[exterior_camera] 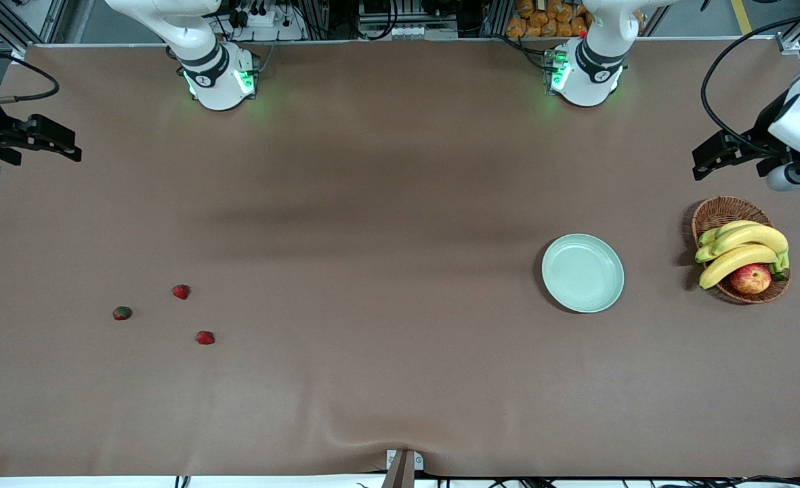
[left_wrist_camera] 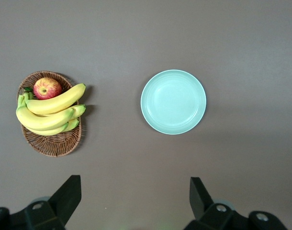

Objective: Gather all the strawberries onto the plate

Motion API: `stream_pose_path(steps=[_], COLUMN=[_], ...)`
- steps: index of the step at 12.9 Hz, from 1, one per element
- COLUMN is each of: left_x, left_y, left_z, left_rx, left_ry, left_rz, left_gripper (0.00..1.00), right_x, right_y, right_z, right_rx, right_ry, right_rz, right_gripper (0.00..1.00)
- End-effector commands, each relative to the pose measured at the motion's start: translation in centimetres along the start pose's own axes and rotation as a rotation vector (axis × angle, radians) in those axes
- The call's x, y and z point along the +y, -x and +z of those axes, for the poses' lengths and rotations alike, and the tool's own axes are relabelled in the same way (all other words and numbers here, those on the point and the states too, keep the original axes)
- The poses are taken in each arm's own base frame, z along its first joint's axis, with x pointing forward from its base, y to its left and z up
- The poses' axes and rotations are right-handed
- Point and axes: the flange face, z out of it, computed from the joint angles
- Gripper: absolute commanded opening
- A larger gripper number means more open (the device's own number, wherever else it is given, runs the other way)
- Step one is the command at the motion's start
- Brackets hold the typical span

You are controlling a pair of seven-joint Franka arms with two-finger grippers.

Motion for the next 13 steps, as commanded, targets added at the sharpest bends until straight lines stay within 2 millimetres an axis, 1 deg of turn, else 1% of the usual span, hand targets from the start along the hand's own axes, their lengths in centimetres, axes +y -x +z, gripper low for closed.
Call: stream_pose_path(steps=[1,4,6,11,13], left_x=[-0.11,-0.22,-0.32,-0.41,-0.81], left_y=[-0.3,-0.32,-0.32,-0.25,-0.34], left_z=[-0.47,-0.54,-0.1,0.09,0.28], left_rx=[0.001,0.002,-0.006,-0.01,-0.01], left_ry=[0.02,0.019,0.014,0.018,0.018], left_rz=[-0.023,-0.02,-0.029,-0.016,-0.024], left_gripper=[1.0,1.0,1.0,1.0,1.0], right_x=[0.04,0.04,-0.04,-0.11,-0.04], right_y=[0.08,0.0,-0.02,-0.08,0.0], right_z=[-0.3,-0.24,-0.25,-0.18,-0.24], right_rx=[0.002,0.002,0.003,0.002,0.002], right_ry=[0.014,0.014,0.014,0.014,0.014], right_rz=[0.009,0.009,0.008,0.006,0.008], right_gripper=[1.0,1.0,1.0,1.0,1.0])
